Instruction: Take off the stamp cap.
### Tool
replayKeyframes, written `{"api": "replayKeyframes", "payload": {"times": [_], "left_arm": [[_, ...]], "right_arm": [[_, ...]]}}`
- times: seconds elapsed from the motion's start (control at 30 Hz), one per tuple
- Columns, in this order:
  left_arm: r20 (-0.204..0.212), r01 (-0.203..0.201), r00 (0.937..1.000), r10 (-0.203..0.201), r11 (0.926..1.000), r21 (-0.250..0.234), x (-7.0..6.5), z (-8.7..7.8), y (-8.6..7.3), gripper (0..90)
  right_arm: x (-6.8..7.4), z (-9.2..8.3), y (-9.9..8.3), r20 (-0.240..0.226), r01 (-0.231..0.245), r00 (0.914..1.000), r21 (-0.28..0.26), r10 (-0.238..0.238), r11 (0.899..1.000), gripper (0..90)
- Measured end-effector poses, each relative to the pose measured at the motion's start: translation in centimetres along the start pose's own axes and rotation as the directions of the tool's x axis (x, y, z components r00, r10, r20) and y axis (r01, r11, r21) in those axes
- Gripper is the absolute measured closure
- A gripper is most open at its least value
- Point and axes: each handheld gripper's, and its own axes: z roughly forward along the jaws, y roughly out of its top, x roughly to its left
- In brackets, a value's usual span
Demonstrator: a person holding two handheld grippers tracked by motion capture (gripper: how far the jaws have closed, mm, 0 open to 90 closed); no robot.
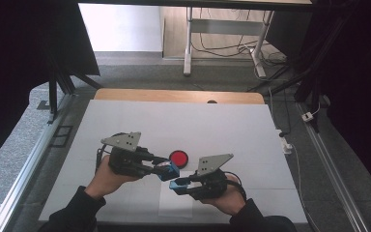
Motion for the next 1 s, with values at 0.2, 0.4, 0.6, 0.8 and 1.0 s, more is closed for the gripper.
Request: {"api": "replayKeyframes", "payload": {"times": [0.2,0.4,0.6,0.8,1.0], "left_arm": [[-0.038,0.002,0.9993,-0.001,1.0,0.007,-0.2,-0.2,-0.2,69.6],[-0.062,0.007,0.998,-0.006,0.9998,0.016,-0.2,-0.2,-0.4,69.5],[-0.086,0.021,0.9961,-0.019,0.9995,0.023,-0.3,-0.1,-0.6,69.5],[-0.114,0.043,0.9927,-0.04,0.9987,0.026,-0.2,-0.1,-0.8,69.5],[-0.132,0.05,0.9902,-0.046,0.9982,0.032,-0.3,0.0,-0.9,69.5]], "right_arm": [[0.0,-0.5,-0.2,0.037,0.019,0.9991,0.01,-0.02,1.0,69.1],[0.1,-1.2,-0.4,0.089,0.023,0.9958,0.006,-0.023,1.0,69.1],[0.1,-2.4,-0.6,0.121,-0.033,0.992,-0.025,0.036,0.999,69.0],[0.1,-3.8,-0.9,0.161,-0.068,0.9841,-0.046,0.075,0.997,69.0],[0.4,-5.0,-1.3,0.219,-0.072,0.9721,-0.058,0.083,0.996,69.0]]}}
